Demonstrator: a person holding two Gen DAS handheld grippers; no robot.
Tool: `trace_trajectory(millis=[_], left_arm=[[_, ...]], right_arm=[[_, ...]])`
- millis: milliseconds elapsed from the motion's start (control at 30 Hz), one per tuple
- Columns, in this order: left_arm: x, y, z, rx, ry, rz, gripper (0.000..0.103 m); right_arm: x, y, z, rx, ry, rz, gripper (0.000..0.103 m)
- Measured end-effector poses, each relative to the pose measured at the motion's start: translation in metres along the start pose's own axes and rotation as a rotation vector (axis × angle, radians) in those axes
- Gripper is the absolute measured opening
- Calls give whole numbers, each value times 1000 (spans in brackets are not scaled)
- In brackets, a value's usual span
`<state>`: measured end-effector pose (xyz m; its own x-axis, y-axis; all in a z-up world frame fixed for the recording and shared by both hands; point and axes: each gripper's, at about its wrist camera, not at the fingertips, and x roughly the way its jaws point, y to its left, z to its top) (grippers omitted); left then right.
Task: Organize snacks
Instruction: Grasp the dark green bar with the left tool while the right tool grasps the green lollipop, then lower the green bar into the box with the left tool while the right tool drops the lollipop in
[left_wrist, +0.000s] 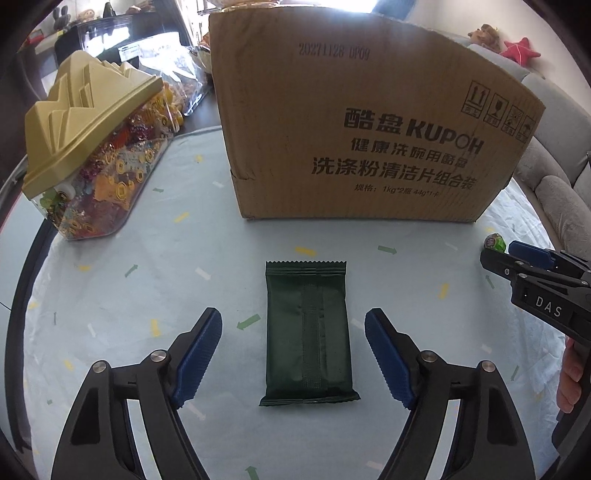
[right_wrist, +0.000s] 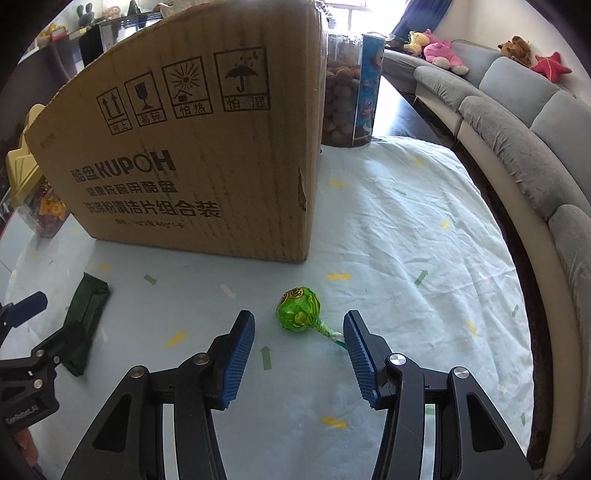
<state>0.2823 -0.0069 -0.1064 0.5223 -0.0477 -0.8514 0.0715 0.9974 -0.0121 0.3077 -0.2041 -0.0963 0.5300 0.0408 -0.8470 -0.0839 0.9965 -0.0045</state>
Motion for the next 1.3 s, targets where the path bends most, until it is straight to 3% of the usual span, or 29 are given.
trace_trajectory(millis=[300,433,500,800,1300], left_arm=[[16,5,2,-27,31,-32,61],[18,3,4,-21,24,-40,54],[18,3,5,-27,22,-48,46],[7,11,2,-56,17,-105,44],[-58,5,7,-32,-110,-150,44]], right_arm=[[9,4,2,-11,14,-2,50],[11,7,4,-14,17,13,40],[10,9,5,-18,19,20,28],[-7,24,0,-31,0,57,27],[-61,32,-4,-17,-100,133,27]])
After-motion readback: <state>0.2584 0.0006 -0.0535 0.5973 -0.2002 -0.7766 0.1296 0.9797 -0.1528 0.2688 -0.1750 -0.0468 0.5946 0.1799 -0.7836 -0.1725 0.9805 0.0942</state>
